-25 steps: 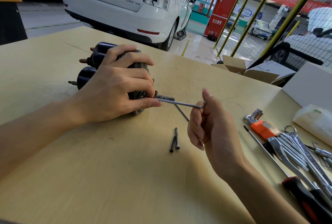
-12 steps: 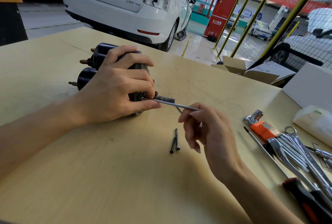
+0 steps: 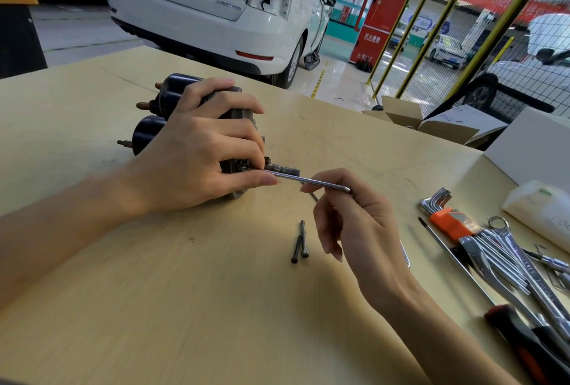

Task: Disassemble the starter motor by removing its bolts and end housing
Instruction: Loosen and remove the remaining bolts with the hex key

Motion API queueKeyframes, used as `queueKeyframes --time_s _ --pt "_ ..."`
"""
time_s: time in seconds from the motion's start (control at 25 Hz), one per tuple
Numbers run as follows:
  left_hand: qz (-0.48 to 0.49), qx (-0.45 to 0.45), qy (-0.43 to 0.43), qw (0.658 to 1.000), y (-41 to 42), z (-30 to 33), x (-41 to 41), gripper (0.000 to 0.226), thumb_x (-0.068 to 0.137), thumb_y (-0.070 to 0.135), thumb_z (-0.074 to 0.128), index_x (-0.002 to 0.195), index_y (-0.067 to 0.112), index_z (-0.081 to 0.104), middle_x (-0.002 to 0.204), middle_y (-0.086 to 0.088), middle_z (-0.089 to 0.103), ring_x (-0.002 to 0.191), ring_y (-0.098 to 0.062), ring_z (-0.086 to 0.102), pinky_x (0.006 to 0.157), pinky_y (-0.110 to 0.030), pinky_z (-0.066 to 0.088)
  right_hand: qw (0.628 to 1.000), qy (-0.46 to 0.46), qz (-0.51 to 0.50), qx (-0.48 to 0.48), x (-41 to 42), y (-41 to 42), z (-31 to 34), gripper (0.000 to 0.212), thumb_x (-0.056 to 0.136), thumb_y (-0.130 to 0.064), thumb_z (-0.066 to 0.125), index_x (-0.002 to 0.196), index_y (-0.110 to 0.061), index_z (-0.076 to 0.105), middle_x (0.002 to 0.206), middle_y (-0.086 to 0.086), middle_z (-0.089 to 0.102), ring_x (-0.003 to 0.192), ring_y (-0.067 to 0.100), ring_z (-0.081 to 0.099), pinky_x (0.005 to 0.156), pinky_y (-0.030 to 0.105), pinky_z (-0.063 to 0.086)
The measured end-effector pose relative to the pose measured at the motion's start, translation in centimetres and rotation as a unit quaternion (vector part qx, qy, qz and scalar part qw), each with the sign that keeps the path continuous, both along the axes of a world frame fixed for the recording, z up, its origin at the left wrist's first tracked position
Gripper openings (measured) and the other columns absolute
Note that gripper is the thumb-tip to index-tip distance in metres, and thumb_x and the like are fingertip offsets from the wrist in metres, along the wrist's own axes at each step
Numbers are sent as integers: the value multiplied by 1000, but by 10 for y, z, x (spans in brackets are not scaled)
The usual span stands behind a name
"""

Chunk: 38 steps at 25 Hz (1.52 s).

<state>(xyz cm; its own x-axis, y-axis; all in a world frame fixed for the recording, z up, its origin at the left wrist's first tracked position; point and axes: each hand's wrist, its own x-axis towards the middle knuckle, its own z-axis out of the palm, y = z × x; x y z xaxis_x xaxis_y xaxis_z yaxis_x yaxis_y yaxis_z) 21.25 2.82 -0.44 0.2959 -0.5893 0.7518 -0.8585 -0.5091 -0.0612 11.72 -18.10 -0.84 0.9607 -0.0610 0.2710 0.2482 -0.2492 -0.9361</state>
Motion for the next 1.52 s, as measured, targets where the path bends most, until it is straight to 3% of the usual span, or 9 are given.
queueKeyframes --time_s 0.16,0.28,0.4,0.56,0.84,1.24,1.52 --pt "1 -3 -2 1000 0 0 0 25 89 46 66 81 24 76 93 14 71 124 -21 54 114 -48 24 997 40 -45 37 2 -2 1 27 99 -8 38 100 -19 62 52 0 51 41 13 41 37 23 30" --pt "2 -4 -4 1000 0 0 0 27 90 47 64 80 24 75 93 14 71 123 -21 54 114 -48 24 994 59 -44 84 3 -5 2 31 96 -2 34 99 -12 63 52 1 49 42 14 40 37 23 30" --pt "3 -5 -6 1000 0 0 1 26 90 46 66 79 23 74 92 14 71 123 -21 54 114 -48 24 988 81 -36 130 5 -7 3 32 96 -5 35 92 -13 66 53 1 47 40 15 38 36 22 29" --pt "4 -2 -11 1000 0 -1 1 26 88 47 67 79 23 74 92 13 71 123 -22 55 114 -49 25 966 151 6 212 7 -8 7 35 98 -29 43 72 -14 61 53 2 43 39 15 35 36 22 27" --pt "9 -2 -15 1000 0 0 0 26 87 47 69 78 23 73 91 13 71 122 -22 55 114 -48 25 969 151 80 177 4 -4 8 44 83 -50 52 61 -12 47 47 2 35 39 18 33 38 19 28" --pt "2 -1 -9 1000 1 -1 0 25 90 46 65 83 25 76 93 14 71 124 -21 54 114 -46 23 980 81 88 160 2 -4 6 20 75 -18 49 61 -15 64 51 3 40 39 16 35 38 19 27" --pt "-1 -5 -7 1000 0 -1 1 27 92 47 63 82 26 77 92 15 71 123 -19 54 114 -46 23 986 76 61 138 1 -6 6 43 91 2 35 71 -15 70 51 3 41 40 16 34 39 19 28"
